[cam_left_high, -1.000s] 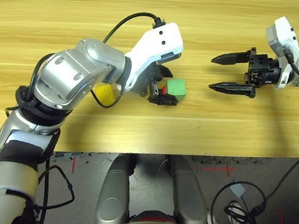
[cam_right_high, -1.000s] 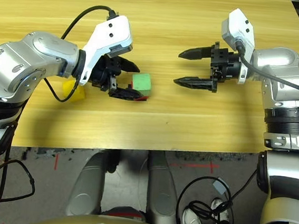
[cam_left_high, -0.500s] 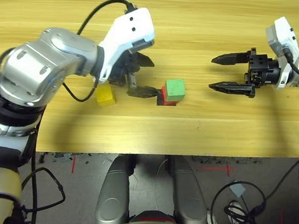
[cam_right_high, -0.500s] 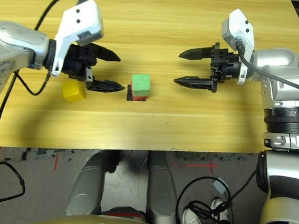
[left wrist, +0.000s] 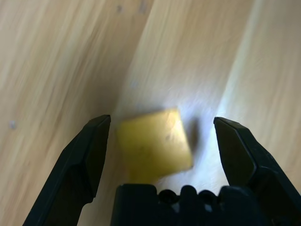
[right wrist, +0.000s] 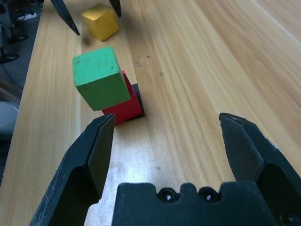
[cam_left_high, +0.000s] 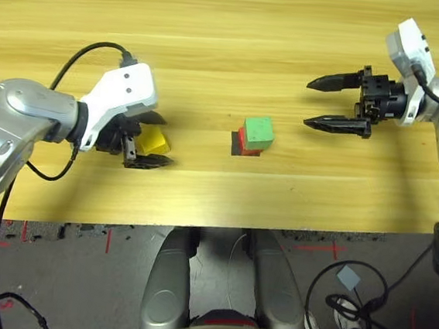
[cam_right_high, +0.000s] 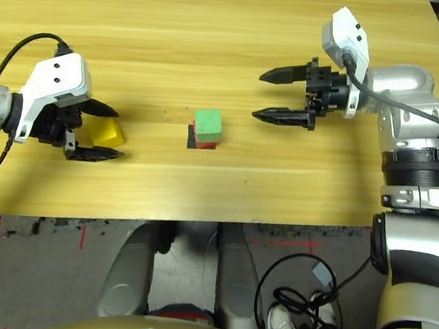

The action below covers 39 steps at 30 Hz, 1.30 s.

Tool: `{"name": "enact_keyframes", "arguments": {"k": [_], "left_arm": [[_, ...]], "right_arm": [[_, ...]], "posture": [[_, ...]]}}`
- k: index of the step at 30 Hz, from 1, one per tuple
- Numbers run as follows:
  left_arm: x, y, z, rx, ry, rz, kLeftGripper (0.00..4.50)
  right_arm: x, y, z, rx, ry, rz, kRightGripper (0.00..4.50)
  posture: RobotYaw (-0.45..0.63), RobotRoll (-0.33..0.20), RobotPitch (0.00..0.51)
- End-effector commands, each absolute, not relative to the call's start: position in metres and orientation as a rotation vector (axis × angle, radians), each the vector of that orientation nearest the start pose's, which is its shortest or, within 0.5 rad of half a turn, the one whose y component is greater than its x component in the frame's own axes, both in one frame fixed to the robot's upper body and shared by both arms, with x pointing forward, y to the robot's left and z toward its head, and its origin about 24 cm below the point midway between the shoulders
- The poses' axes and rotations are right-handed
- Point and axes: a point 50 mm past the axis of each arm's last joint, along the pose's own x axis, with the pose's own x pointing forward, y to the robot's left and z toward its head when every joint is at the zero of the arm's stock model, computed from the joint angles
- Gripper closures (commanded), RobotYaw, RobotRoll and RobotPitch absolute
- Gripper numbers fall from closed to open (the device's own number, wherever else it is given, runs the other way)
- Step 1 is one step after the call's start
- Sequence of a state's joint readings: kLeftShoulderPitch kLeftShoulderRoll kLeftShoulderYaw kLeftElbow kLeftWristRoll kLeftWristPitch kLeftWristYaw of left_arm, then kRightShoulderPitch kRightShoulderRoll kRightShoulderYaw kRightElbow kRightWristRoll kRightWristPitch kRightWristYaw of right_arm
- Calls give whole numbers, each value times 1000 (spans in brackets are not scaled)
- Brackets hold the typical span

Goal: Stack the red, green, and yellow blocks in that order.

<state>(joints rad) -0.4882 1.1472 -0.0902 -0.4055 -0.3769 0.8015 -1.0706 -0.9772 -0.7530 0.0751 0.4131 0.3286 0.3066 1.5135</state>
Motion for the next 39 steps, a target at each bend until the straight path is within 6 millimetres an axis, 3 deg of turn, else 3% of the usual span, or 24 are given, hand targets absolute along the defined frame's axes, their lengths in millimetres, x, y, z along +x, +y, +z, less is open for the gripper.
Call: {"name": "enact_keyframes", "arguments": {"k": [1, 9, 13, 17, 18, 29, 39], "left_arm": [[252, 220, 217, 758, 463, -941, 27], [252, 223, 209, 721, 476, -866, 27], [250, 218, 213, 685, 483, -862, 858], [250, 204, 225, 597, 471, -875, 2310], [251, 201, 230, 592, 456, -880, 2460], [269, 158, 297, 643, 280, -1013, 2427], [277, 130, 302, 646, 295, -1159, 2427]], "right_arm": [[332, -205, 259, -489, 45, 1372, 0], [333, -204, 260, -486, 46, 1379, 0], [333, -204, 259, -485, 44, 1378, 0], [334, -204, 259, -483, 45, 1375, 0], [334, -204, 259, -483, 45, 1374, 0], [319, -206, 250, -498, 88, 1490, 0], [300, -202, 258, -571, 68, 1588, 0]], "posture": [[177, -16, 352], [180, -17, 353], [180, -15, 349], [179, -13, 346], [179, -13, 345], [156, 3, 334], [94, -4, 333]]}}
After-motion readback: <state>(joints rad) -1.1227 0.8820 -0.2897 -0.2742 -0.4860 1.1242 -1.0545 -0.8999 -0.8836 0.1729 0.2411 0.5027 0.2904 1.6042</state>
